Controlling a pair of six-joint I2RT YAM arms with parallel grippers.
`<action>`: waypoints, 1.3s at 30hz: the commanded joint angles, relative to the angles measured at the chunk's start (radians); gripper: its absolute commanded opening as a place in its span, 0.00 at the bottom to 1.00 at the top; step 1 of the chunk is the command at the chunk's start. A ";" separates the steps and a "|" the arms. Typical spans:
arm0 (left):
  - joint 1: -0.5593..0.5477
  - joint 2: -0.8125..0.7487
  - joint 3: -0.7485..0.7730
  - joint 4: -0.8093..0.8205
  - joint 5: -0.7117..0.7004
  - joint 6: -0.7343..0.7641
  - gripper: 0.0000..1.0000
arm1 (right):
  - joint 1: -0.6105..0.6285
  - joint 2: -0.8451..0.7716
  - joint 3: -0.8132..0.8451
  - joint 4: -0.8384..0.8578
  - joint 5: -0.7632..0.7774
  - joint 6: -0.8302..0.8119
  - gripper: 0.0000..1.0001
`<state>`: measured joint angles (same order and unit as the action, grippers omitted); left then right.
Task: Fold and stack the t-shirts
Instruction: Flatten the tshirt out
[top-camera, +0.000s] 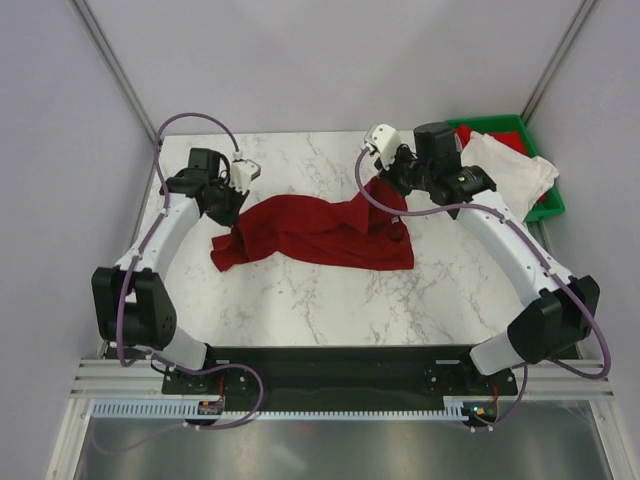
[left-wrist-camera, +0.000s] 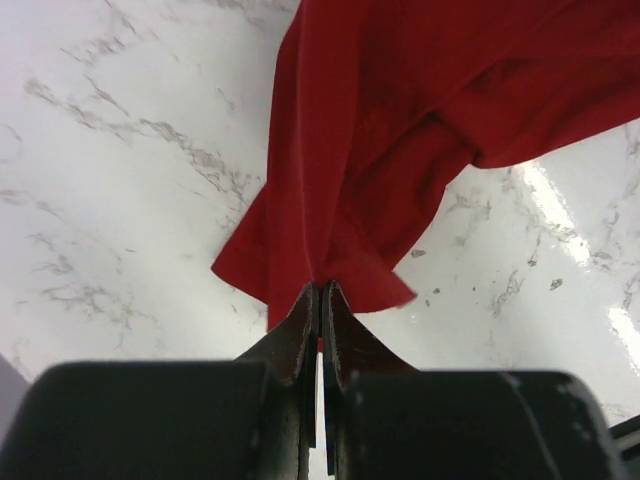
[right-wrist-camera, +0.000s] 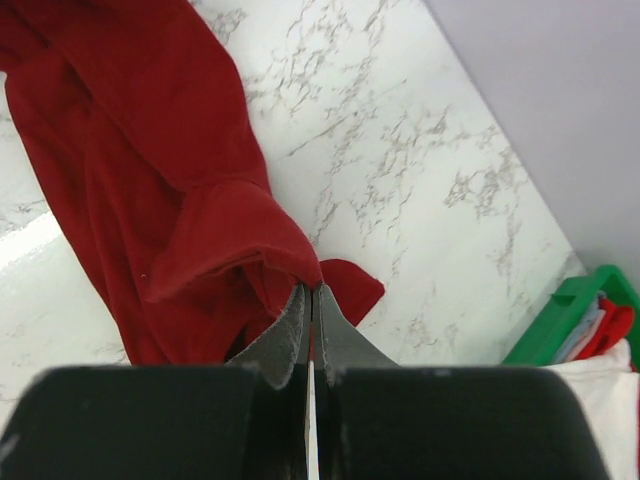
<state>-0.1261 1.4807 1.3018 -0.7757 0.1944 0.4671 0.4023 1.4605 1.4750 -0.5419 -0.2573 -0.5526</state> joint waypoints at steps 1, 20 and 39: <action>0.039 0.105 -0.013 0.087 0.037 0.050 0.02 | 0.000 0.053 -0.009 0.026 -0.016 -0.006 0.00; 0.120 0.153 -0.021 0.096 0.022 -0.082 0.57 | 0.001 0.192 0.070 0.051 -0.030 0.019 0.00; 0.163 0.168 -0.113 0.073 -0.090 -0.105 0.49 | 0.001 0.164 0.028 0.037 -0.028 0.000 0.00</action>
<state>0.0292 1.6367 1.1877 -0.7040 0.1349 0.3893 0.4019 1.6726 1.5120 -0.5159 -0.2661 -0.5468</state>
